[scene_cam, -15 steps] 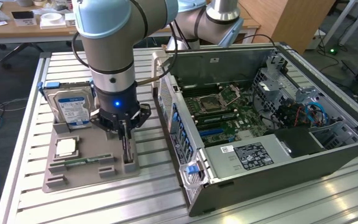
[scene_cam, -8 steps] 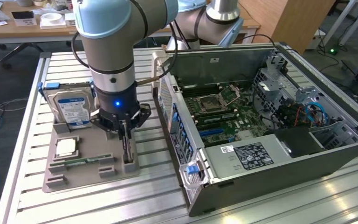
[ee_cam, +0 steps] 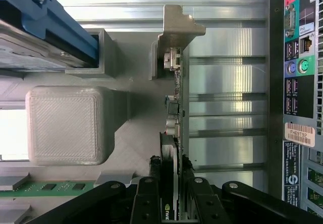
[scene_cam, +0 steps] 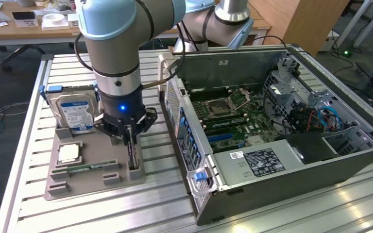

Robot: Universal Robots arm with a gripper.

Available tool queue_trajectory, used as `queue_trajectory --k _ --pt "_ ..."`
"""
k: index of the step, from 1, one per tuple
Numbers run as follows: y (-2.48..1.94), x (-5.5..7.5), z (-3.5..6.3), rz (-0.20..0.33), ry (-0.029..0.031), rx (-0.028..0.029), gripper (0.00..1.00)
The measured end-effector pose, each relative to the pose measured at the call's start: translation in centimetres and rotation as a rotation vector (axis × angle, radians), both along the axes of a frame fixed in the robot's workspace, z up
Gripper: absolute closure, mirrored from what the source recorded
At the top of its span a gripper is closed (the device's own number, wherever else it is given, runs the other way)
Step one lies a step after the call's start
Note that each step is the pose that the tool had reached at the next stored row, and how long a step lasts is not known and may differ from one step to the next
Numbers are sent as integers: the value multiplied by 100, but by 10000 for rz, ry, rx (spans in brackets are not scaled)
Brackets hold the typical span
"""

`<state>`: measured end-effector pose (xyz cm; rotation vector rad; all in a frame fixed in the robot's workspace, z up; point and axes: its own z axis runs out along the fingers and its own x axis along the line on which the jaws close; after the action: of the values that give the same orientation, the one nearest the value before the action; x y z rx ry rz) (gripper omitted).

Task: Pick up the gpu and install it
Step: 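Pick up the gpu and move the gpu toward the slot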

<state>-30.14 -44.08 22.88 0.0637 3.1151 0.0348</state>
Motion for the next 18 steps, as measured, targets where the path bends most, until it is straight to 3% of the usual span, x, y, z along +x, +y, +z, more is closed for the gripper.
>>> queue_trajectory --k 7,18 --pt "0 0 57 0 0 0 74" --pt "0 0 332 1 -1 0 74"
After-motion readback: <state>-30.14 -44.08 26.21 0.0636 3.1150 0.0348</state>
